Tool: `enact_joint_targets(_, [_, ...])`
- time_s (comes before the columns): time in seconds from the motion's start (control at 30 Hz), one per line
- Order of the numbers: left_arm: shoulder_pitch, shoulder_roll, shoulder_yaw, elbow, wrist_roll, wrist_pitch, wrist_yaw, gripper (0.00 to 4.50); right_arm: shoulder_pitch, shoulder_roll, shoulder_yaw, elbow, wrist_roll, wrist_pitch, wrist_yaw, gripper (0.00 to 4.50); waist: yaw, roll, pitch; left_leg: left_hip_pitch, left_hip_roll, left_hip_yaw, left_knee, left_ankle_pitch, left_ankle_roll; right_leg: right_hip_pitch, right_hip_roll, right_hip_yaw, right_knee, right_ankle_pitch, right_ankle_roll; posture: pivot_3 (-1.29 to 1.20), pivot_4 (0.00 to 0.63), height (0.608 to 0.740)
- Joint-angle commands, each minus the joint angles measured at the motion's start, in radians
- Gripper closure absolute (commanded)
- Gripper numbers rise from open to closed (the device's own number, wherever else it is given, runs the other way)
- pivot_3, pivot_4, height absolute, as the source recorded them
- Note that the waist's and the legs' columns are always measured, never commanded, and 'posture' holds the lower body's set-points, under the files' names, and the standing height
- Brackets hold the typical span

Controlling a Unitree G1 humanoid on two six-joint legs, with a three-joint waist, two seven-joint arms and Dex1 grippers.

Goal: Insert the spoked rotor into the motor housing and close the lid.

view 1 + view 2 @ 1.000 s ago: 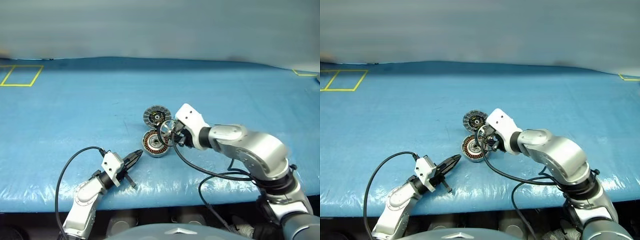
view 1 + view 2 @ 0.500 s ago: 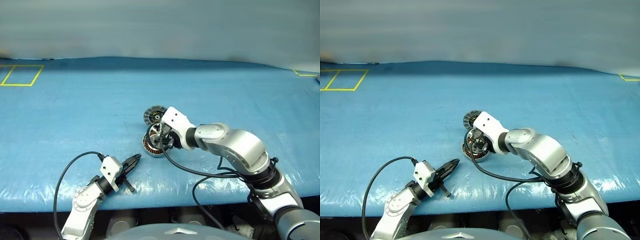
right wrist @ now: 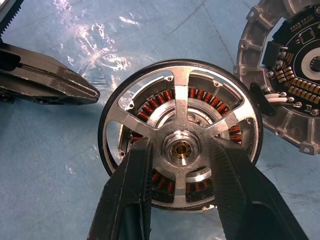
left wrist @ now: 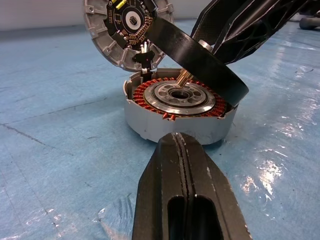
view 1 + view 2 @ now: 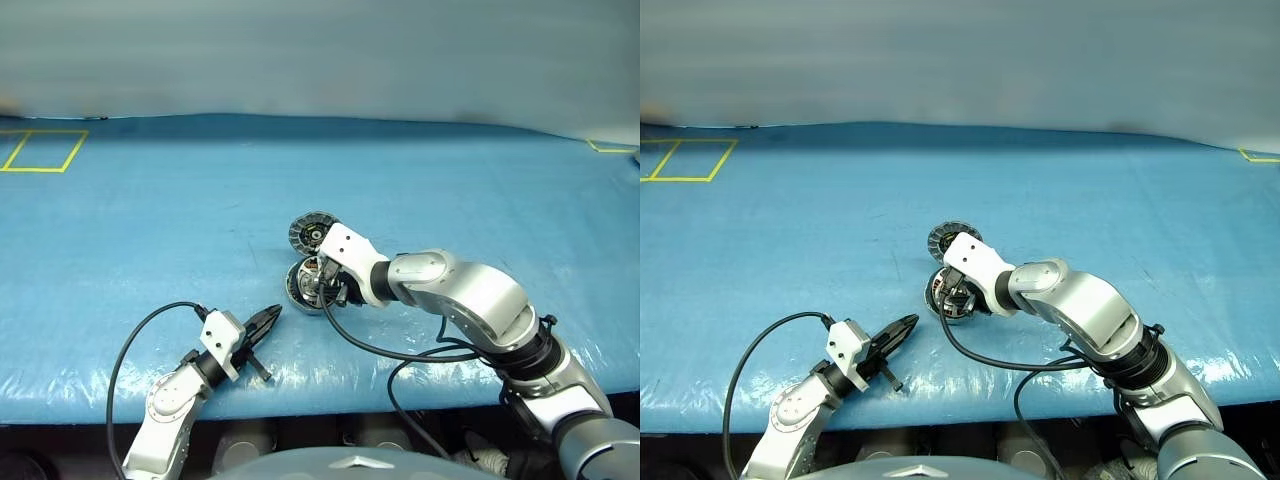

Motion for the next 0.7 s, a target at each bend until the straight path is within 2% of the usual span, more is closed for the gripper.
enact_joint_targets(0.03, [0.003, -0.003, -0.005, -0.042, -0.005, -0.005, 0.002, 4.5, -0.017, -0.011, -0.003, -0.036, -0.008, 0.004, 0.008, 3.19, 0.0, 0.0, 0.0, 0.0, 0.0, 0.0, 0.0, 0.0, 0.0, 0.0, 0.0, 0.0, 0.0, 0.0, 0.0, 0.0, 0.15, 0.74])
enact_joint_targets(0.47, [0.003, -0.004, -0.006, -0.031, 0.0, -0.018, 0.002, 4.5, -0.012, 0.002, 0.026, -0.013, -0.035, -0.009, 0.012, 3.19, 0.0, 0.0, 0.0, 0.0, 0.0, 0.0, 0.0, 0.0, 0.0, 0.0, 0.0, 0.0, 0.0, 0.0, 0.0, 0.0, 0.15, 0.74])
enact_joint_targets(0.7, [0.004, -0.004, -0.004, -0.028, 0.0, -0.022, 0.001, 4.5, -0.018, 0.03, 0.011, -0.012, -0.044, 0.007, -0.009, 0.9, -0.001, 0.0, 0.0, 0.0, 0.0, 0.0, 0.0, 0.0, 0.0, 0.0, 0.0, 0.0, 0.0, 0.0, 0.0, 0.0, 0.15, 0.74])
